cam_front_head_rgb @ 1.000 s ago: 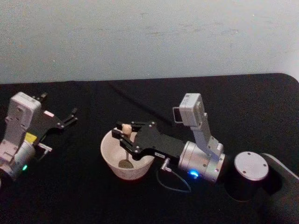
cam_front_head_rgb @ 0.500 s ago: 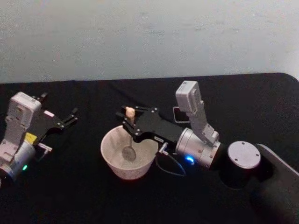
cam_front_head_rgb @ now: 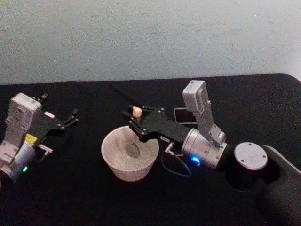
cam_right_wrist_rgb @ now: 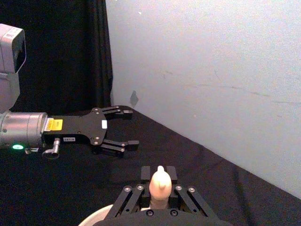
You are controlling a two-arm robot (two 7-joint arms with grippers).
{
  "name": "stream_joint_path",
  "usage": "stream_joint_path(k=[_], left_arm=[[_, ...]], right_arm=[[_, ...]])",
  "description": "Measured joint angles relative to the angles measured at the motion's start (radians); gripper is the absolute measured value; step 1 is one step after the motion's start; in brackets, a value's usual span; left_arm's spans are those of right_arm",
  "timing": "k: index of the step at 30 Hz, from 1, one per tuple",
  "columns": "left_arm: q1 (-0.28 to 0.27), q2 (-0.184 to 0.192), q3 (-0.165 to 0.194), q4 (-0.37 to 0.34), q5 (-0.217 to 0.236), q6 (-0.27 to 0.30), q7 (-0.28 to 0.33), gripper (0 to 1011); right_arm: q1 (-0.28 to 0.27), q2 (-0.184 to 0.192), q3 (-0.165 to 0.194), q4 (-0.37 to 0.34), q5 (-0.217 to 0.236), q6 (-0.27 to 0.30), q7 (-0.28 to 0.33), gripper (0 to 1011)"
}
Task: Pick up the stirring spoon with one hand, stir inside the cup, then place it back in its original position.
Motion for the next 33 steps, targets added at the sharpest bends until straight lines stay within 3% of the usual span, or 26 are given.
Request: stream_joint_path(k=[11, 21, 26, 33], left_arm=[[0.000, 0.000, 0.000, 0.000, 0.000, 0.000, 0.000, 1001], [0.000, 0.000, 0.000, 0.000, 0.000, 0.000, 0.000, 1001], [0.000, 0.000, 0.000, 0.000, 0.000, 0.000, 0.000, 1001], [0.000, 0.000, 0.000, 0.000, 0.000, 0.000, 0.000, 1001]], right_arm=[[-0.009, 0.008, 0.012, -0.020, 0.007, 0.002, 0.002, 208], [-0.050, 0.054, 0.013, -0.089, 0.024, 0.015, 0.030, 208], [-0.091, 0.094, -0.003, -0.160, 0.048, 0.023, 0.071, 208], [-0.096, 0.096, -0.040, -0.180, 0.056, 0.024, 0.090, 208]])
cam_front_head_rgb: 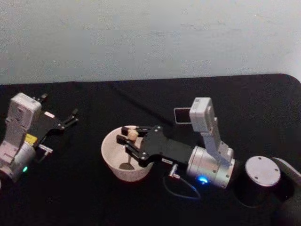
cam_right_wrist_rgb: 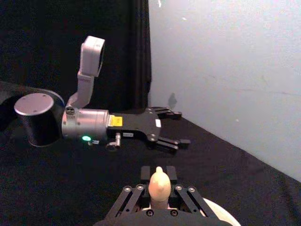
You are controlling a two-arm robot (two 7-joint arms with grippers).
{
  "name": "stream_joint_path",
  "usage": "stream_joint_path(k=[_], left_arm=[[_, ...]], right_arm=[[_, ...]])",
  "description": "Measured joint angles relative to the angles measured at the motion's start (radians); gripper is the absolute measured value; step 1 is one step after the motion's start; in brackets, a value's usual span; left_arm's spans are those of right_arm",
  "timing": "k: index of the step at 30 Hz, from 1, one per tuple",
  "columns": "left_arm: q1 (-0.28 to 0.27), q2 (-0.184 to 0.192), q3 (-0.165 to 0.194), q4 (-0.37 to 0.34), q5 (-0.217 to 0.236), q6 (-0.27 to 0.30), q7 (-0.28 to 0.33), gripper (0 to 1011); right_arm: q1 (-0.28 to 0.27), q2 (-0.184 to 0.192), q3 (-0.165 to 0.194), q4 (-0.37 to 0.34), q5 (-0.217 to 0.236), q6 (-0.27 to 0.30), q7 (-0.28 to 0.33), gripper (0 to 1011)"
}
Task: Pick up the stirring spoon with one hand, stir inside the cup, then place it back in its original position.
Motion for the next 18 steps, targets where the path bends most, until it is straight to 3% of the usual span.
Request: stream_joint_path(k=[9, 12, 18], left_arm=[[0.000, 0.000, 0.000, 0.000, 0.000, 0.000, 0.000, 1001], [0.000, 0.000, 0.000, 0.000, 0.000, 0.000, 0.000, 1001], [0.000, 0.000, 0.000, 0.000, 0.000, 0.000, 0.000, 1001]], right_arm=[[0.047, -0.058, -0.014, 0.070, -0.011, -0.017, -0.036, 208], [0.079, -0.088, -0.010, 0.120, -0.024, -0.030, -0.059, 208], [0.107, -0.111, 0.006, 0.170, -0.039, -0.043, -0.083, 208]])
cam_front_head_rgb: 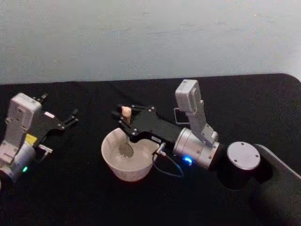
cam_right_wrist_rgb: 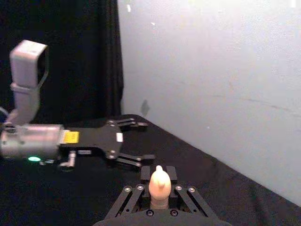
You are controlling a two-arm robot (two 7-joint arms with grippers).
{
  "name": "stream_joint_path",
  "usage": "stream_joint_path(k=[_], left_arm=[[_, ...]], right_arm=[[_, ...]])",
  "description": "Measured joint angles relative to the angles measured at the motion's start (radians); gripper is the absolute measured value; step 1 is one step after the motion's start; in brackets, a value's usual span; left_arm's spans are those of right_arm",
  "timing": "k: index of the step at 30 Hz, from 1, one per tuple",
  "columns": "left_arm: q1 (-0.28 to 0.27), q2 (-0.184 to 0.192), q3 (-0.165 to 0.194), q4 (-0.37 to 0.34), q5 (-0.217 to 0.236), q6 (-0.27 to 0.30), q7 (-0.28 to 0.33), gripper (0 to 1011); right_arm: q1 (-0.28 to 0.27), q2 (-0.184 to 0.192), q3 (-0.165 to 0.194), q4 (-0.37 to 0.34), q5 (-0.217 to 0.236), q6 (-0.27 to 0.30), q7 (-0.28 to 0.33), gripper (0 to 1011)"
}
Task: Pick up the stirring spoon with one hand, stir inside the cup, then place it back in its original position.
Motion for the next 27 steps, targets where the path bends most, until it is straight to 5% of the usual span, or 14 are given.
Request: stream_joint_path(k=[27], left_arm=[[0.000, 0.000, 0.000, 0.000, 0.000, 0.000, 0.000, 1001]], right_arm=[[-0.018, 0.019, 0.042, -0.006, -0.007, 0.017, -0.007, 208]])
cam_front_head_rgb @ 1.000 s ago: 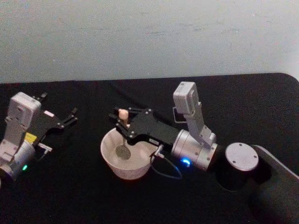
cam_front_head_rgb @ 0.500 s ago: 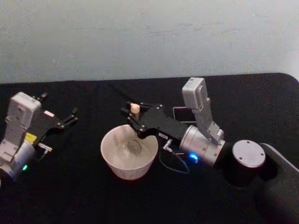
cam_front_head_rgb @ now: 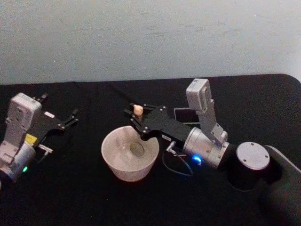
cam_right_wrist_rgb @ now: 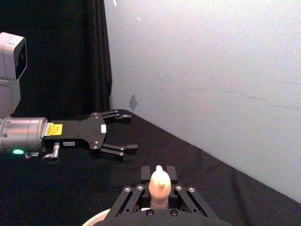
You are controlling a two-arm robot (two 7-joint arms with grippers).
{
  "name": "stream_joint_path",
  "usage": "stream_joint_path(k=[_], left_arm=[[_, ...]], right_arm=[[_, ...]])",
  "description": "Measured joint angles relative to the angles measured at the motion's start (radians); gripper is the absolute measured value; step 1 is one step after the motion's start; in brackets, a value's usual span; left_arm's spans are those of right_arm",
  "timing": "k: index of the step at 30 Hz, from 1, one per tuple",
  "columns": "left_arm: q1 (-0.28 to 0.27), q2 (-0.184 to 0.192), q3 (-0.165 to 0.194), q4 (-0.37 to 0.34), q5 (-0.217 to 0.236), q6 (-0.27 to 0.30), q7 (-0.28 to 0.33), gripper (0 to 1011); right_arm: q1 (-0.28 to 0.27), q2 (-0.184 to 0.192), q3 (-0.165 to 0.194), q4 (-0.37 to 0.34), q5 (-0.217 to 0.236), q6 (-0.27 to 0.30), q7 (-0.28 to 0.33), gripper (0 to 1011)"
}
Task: Pick up the stirring spoon with one hand, stir inside the cup, then place it back in its original position.
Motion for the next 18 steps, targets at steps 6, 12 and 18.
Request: stream_joint_path(k=[6, 12, 18], left_arm=[[0.000, 0.000, 0.000, 0.000, 0.000, 0.000, 0.000, 1001], [0.000, 0.000, 0.000, 0.000, 0.000, 0.000, 0.000, 1001], [0.000, 0.000, 0.000, 0.000, 0.000, 0.000, 0.000, 1001]], right_arm=[[-0.002, -0.001, 0.000, -0.002, 0.000, 0.001, 0.001, 208], [-0.003, -0.001, 0.000, -0.004, 0.001, 0.001, 0.003, 208], [-0.005, -0.001, 0.000, -0.010, 0.002, 0.001, 0.005, 208]])
